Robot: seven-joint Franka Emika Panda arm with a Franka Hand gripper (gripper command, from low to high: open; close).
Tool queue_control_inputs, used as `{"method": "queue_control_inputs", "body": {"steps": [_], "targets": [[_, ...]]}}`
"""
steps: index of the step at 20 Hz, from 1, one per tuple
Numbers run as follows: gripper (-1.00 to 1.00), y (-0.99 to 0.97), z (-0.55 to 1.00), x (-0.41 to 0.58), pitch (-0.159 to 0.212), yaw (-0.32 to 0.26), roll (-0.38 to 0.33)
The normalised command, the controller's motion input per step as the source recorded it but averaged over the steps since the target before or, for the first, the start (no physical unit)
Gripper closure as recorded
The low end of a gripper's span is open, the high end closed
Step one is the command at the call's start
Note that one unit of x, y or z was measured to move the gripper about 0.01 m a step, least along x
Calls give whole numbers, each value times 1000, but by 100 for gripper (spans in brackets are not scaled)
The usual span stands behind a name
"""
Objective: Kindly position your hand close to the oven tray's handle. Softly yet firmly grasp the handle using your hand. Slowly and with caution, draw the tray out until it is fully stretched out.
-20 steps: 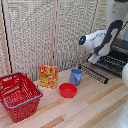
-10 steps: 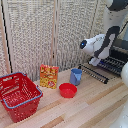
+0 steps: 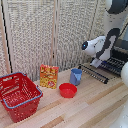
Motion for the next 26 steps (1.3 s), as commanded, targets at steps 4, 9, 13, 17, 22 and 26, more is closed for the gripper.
{"method": "queue_control_inputs", "body": {"steps": [4, 9, 13, 17, 22, 26], "targets": [[100, -164, 34, -84, -1, 1, 0], [100, -35, 51, -25, 1, -18, 28], [100, 22, 496, 0, 0, -118, 13], [100, 6, 921, -1, 0, -158, -4], [100, 209, 482, 5, -14, -153, -27], [100, 412, 189, 40, -55, -89, -16]]}}
